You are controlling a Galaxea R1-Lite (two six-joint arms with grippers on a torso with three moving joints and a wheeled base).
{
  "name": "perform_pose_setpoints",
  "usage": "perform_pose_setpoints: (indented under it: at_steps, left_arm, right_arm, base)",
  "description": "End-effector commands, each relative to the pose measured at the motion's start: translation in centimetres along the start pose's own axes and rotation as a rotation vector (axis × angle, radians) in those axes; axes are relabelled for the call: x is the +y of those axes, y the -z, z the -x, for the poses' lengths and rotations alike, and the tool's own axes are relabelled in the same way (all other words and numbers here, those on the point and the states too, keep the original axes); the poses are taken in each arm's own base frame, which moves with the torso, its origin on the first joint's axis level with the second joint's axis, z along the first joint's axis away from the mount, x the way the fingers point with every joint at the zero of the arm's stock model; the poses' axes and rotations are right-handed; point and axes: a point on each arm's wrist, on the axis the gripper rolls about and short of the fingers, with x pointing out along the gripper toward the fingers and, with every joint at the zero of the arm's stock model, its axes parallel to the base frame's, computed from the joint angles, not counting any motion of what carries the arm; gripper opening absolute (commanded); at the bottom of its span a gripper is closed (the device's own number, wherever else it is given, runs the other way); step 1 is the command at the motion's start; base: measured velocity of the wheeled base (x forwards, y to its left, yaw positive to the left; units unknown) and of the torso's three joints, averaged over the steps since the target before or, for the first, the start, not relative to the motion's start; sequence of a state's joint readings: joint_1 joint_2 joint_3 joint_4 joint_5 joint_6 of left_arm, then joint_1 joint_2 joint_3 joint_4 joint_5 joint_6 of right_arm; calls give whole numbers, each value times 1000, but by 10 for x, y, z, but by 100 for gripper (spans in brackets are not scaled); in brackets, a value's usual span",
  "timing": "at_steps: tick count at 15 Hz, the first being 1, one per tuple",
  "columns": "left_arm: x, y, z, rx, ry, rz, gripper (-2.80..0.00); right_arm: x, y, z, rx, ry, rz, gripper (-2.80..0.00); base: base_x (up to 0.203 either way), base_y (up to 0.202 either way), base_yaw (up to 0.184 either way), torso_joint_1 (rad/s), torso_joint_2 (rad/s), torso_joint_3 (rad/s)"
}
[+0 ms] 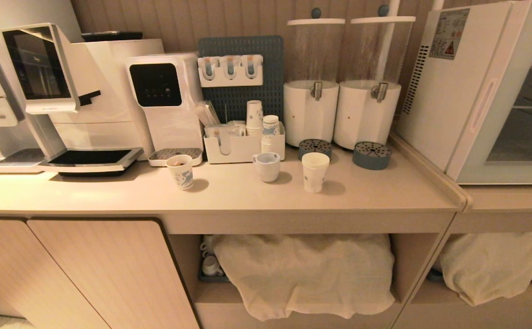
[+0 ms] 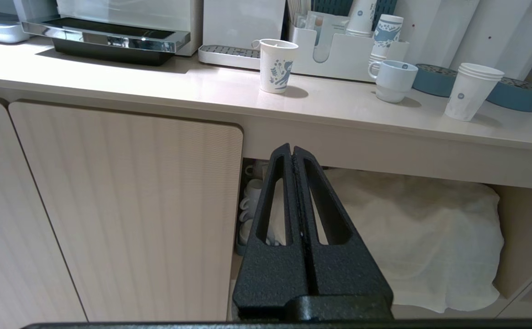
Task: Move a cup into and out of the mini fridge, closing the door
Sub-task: Open the freezer door
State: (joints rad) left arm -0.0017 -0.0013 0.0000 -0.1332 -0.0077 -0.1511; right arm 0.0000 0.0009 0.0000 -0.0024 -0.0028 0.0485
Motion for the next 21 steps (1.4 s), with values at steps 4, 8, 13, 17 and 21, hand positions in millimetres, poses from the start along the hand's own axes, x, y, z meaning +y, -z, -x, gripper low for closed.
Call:
perform_pose_setpoints:
  at_steps: [4,8,13,17,21]
  left_arm:
    - [2,11,-2,34,-5,3,-280]
    - [2,11,-2,34,-5,1,-280]
    - [2,11,-2,34,-5,1,-280]
    - [2,11,-2,34,-5,1,-280]
    - [2,11,-2,35,-5,1,-280]
  right_arm:
    - [0,0,0,1,0,-1,-280]
    - [0,0,0,1,0,-1,-280]
    - [0,0,0,1,0,-1,-280]
    - [0,0,0,1,0,-1,-280]
    - [0,0,0,1,0,-1,-280]
  base:
    - [-1,-20,-1,1,0,1]
    - [-1,-181,0,3,4,0]
    - [0,-194,1,-1,0,2]
    - [0,-193,0,4,2,5]
    - [0,-193,0,4,6,1]
